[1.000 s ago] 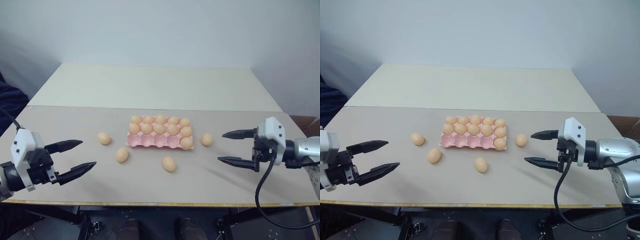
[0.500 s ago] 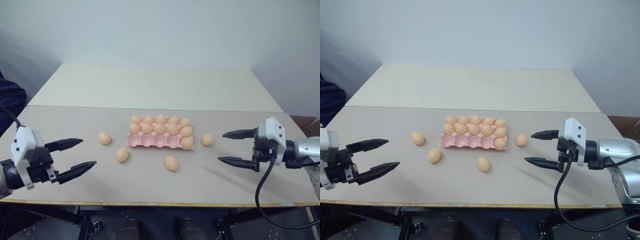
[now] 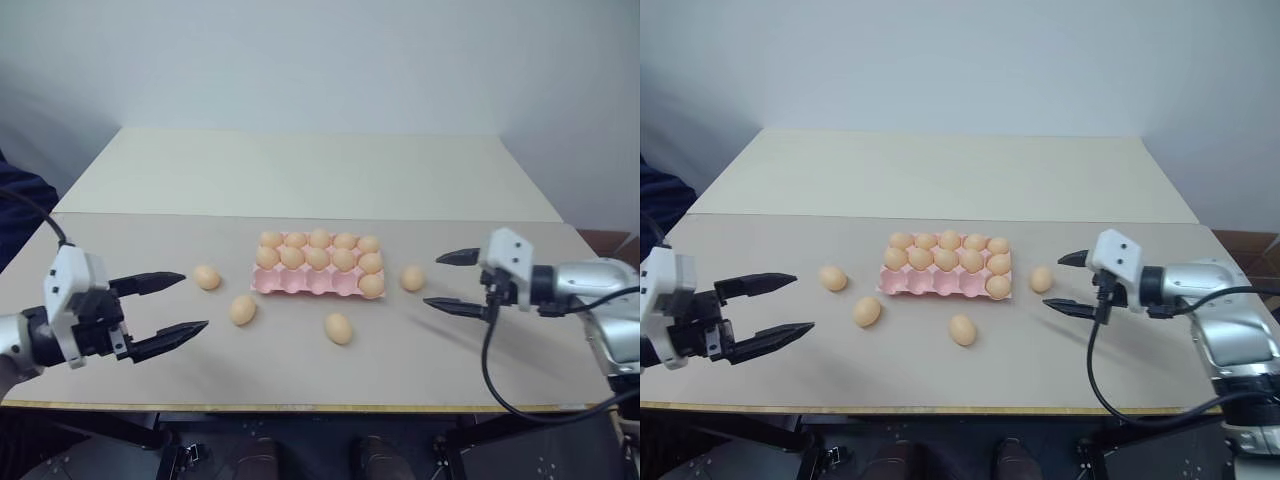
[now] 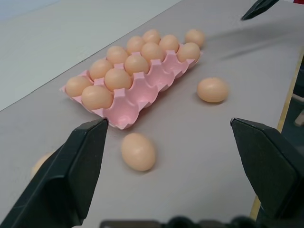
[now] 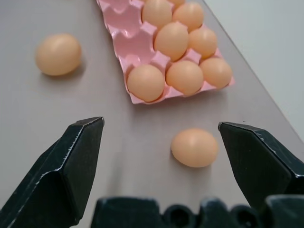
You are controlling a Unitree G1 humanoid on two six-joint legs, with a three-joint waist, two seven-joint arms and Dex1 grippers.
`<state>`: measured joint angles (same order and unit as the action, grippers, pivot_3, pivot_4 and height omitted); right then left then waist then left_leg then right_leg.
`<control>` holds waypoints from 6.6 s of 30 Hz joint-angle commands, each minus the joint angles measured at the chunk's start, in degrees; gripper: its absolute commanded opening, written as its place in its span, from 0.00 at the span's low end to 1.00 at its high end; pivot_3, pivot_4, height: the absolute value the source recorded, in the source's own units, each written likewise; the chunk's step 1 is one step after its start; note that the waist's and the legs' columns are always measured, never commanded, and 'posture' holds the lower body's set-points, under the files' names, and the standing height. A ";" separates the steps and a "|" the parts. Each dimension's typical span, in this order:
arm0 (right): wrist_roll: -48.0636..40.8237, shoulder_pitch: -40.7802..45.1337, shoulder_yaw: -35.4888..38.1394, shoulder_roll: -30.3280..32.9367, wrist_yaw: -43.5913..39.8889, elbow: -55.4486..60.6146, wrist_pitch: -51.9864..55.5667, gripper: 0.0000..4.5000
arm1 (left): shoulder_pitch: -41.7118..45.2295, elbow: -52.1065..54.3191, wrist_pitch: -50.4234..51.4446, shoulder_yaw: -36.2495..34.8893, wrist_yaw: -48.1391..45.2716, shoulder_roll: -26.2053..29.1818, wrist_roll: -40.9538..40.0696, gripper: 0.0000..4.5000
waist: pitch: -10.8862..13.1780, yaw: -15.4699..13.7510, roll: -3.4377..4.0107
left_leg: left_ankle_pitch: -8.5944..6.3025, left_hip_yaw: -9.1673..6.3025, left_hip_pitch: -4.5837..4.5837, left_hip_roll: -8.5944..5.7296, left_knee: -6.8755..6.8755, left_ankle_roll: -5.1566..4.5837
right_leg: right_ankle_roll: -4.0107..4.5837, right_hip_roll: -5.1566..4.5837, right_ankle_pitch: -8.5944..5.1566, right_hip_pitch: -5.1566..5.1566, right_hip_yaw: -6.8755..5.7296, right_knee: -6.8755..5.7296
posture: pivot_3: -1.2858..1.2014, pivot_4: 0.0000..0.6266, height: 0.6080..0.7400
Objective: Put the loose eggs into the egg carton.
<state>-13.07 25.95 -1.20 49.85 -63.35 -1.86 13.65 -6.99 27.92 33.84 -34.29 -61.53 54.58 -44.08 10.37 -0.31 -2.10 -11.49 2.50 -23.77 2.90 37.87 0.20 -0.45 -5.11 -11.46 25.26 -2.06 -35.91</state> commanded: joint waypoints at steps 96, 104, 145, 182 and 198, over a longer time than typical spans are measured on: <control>0.49 -2.29 -13.35 -10.14 5.06 21.50 6.61 0.99 | 2.54 -5.95 -4.03 2.19 -4.62 0.99 2.92 1.00 | 0.04 0.06 0.05 | -0.02 0.21 -0.01 0.08 -0.04 0.01 | 0.02 0.06 0.03 0.14 0.15 0.01 | 0.52 0.24 1.00; 10.37 2.36 -21.95 -15.89 8.27 13.85 7.15 0.96 | 1.38 -4.72 -4.26 1.26 -4.43 0.78 2.95 1.00 | 0.04 -0.29 0.05 | -0.01 0.22 -0.10 0.03 -0.04 -0.01 | 0.02 0.02 0.02 0.17 0.14 0.03 | 0.52 0.24 1.00; 1.55 10.95 -5.76 -20.84 11.13 12.67 12.74 1.00 | -3.08 -3.86 -6.29 -0.01 -3.27 -0.58 3.83 1.00 | 0.04 0.69 0.05 | -0.01 0.19 -0.08 0.11 -0.04 -0.01 | 0.01 0.13 0.04 0.20 0.15 -0.05 | 0.52 0.24 1.00; -19.30 -11.42 14.90 2.53 -3.15 24.60 10.79 1.00 | 9.68 -14.17 -12.39 17.40 3.96 -5.41 16.48 1.00 | 0.05 -0.57 0.05 | -0.02 0.22 0.03 0.04 -0.06 0.01 | 0.00 0.03 0.03 0.03 0.14 0.05 | 0.52 0.24 1.00; -20.66 -12.67 15.72 2.77 0.78 28.61 11.44 1.00 | 20.24 -26.56 -14.17 31.79 11.65 -15.78 28.03 0.96 | 0.04 -0.43 0.01 | -0.02 0.20 0.00 0.03 -0.03 -0.04 | -0.33 0.06 0.24 0.00 0.19 0.06 | 0.52 0.24 1.00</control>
<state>-32.73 13.03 12.40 52.23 -63.03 25.03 25.58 12.15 1.09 18.82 -2.70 -51.26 38.75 -16.94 10.41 -0.74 -2.10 -11.51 2.71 -23.77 2.92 37.85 0.16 -0.77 -5.07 -11.23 25.25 -1.85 -35.85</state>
